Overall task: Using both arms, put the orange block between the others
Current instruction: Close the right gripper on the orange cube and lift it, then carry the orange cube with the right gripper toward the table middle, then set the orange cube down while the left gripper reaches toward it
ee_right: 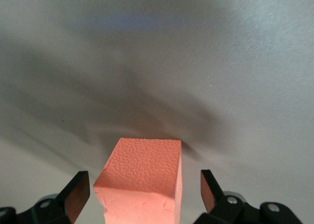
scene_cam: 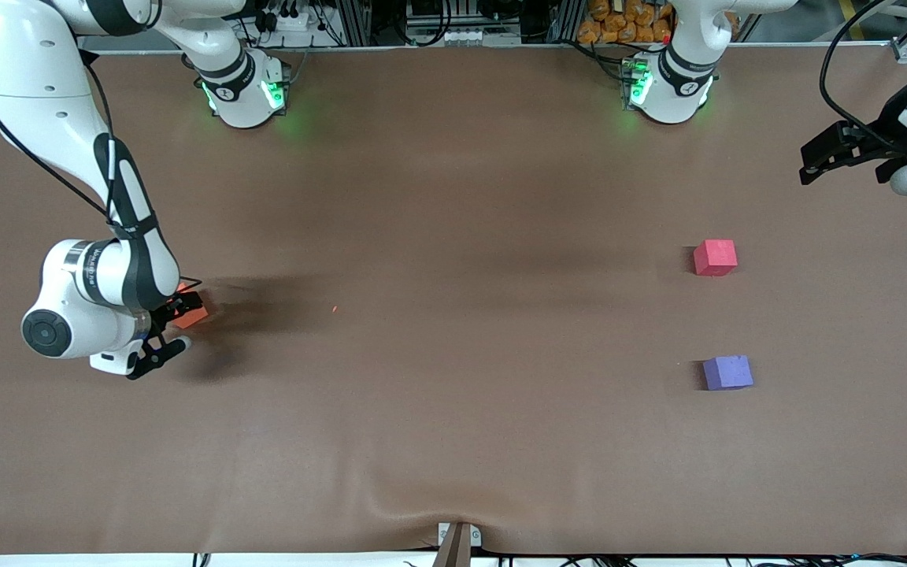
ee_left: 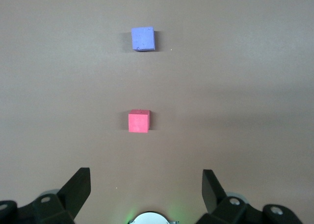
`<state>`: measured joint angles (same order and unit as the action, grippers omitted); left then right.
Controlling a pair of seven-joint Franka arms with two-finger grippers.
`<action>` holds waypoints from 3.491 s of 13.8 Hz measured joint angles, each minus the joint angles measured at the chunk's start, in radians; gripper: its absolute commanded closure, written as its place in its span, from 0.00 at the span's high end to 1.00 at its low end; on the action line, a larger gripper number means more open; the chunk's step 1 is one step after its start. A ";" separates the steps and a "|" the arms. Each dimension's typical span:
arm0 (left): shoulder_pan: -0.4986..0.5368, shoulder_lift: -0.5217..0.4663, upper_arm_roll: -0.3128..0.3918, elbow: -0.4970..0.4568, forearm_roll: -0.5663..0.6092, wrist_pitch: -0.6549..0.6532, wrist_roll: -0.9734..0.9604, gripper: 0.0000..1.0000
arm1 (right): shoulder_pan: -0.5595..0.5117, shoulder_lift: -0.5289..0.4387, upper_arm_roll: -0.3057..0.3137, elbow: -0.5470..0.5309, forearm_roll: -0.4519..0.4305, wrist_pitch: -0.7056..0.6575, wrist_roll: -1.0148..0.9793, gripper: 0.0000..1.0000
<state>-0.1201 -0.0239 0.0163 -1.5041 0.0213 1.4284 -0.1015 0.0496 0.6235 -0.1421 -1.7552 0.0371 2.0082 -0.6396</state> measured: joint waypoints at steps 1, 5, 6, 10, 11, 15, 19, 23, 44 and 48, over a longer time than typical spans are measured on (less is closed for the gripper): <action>0.001 0.000 0.000 0.000 0.000 0.000 0.000 1.00 | 0.000 0.002 0.000 -0.007 0.000 0.000 0.000 0.69; 0.001 0.000 0.000 0.000 0.000 0.000 0.000 1.00 | 0.000 0.004 -0.001 -0.010 0.000 0.003 -0.001 0.24; 0.001 0.000 0.000 0.000 0.000 0.000 0.000 1.00 | 0.000 0.003 -0.001 -0.003 0.000 0.007 -0.001 0.23; 0.000 0.000 0.000 0.000 0.000 0.000 0.000 1.00 | 0.007 -0.003 0.002 0.086 0.045 0.017 0.002 0.21; -0.001 0.000 -0.001 0.000 0.000 0.000 0.000 1.00 | 0.017 -0.011 0.003 0.108 0.107 0.017 0.007 0.21; -0.007 0.000 -0.002 0.000 0.000 0.000 0.000 1.00 | 0.139 -0.052 0.010 0.130 0.303 0.014 0.222 0.20; -0.009 0.000 -0.002 0.000 0.000 0.000 0.000 1.00 | 0.367 -0.060 0.016 0.130 0.382 0.023 0.603 0.21; -0.010 0.000 -0.002 0.000 -0.002 0.000 0.000 1.00 | 0.563 -0.055 0.016 0.125 0.516 0.130 0.829 0.21; 0.001 0.001 -0.006 0.000 -0.024 0.000 0.000 1.00 | 0.902 0.135 0.011 0.175 0.567 0.413 1.217 1.00; -0.007 0.037 -0.013 -0.005 -0.025 0.000 0.000 1.00 | 0.887 0.132 -0.003 0.198 0.567 0.412 1.216 1.00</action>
<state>-0.1275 0.0127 0.0029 -1.5090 -0.0033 1.4287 -0.1015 0.9365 0.7560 -0.1448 -1.5571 0.6043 2.4201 0.5764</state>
